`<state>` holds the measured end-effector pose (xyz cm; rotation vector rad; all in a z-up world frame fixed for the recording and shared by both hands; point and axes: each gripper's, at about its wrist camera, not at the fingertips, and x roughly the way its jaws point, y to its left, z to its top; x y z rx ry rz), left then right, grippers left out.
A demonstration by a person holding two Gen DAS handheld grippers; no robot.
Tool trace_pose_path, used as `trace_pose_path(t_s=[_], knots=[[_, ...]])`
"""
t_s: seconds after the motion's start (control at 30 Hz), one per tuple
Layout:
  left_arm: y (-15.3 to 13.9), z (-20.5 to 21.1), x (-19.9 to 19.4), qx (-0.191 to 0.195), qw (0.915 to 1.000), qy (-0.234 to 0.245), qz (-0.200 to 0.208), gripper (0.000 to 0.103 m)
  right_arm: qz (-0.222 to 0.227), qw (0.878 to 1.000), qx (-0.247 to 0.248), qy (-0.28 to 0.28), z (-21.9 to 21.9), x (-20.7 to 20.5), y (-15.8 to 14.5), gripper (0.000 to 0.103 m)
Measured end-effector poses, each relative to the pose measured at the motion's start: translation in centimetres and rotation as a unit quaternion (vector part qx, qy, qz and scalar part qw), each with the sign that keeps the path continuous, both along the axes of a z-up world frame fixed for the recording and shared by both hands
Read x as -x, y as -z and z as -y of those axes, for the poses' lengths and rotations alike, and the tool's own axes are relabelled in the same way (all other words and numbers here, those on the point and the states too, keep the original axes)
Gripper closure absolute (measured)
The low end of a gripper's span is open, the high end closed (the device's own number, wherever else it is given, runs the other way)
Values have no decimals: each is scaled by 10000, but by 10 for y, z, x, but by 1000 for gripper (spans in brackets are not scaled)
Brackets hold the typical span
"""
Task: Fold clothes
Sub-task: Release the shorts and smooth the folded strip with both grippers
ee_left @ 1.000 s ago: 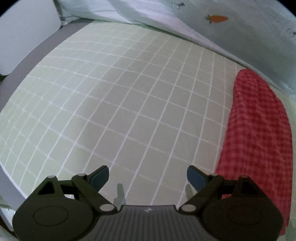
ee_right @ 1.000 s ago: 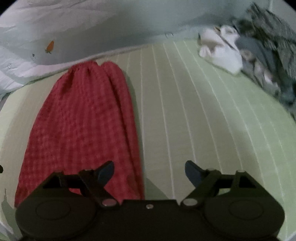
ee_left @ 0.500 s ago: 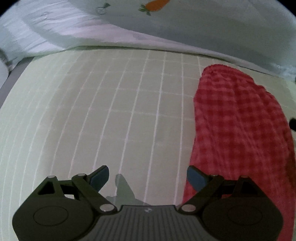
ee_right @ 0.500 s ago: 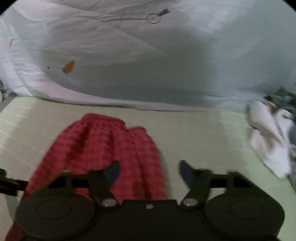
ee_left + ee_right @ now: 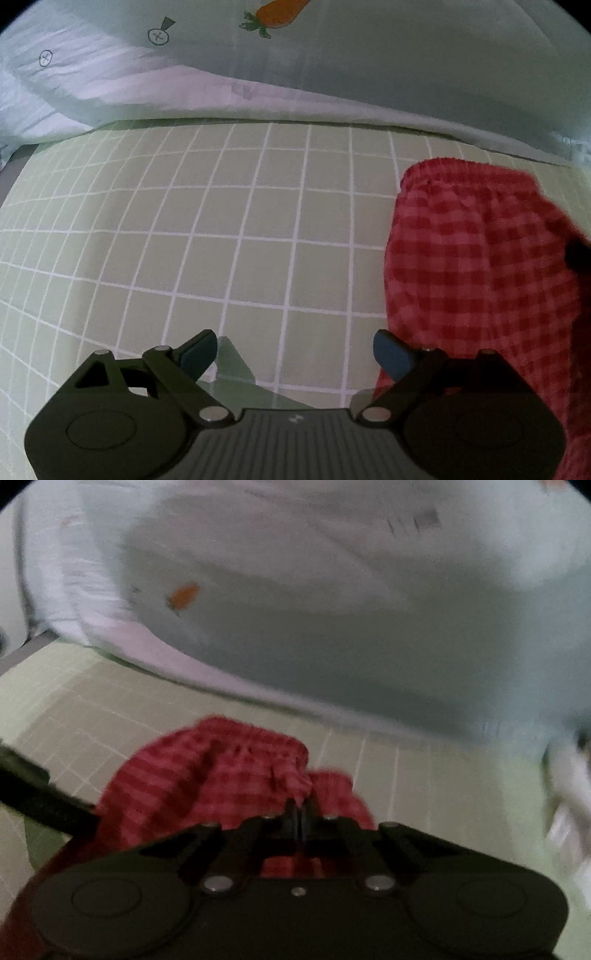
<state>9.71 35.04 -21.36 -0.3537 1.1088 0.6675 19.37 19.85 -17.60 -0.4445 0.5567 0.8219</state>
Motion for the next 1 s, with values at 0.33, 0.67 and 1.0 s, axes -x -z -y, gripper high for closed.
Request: trace_pose_path(t_s=[0.33,0.67,1.0], knots=[[-22,9,5,-103,9994,-28,331,11,-97,9961,-77,870,29,-24,-14,96],[-27,32,54,452,9988,-123,112,11,-1467,9751,-322,1630,101,3,-4,64],[-24,79,114,590,9980,15,-221,11,-2392,9526,-200,1869,169,84,9,72]])
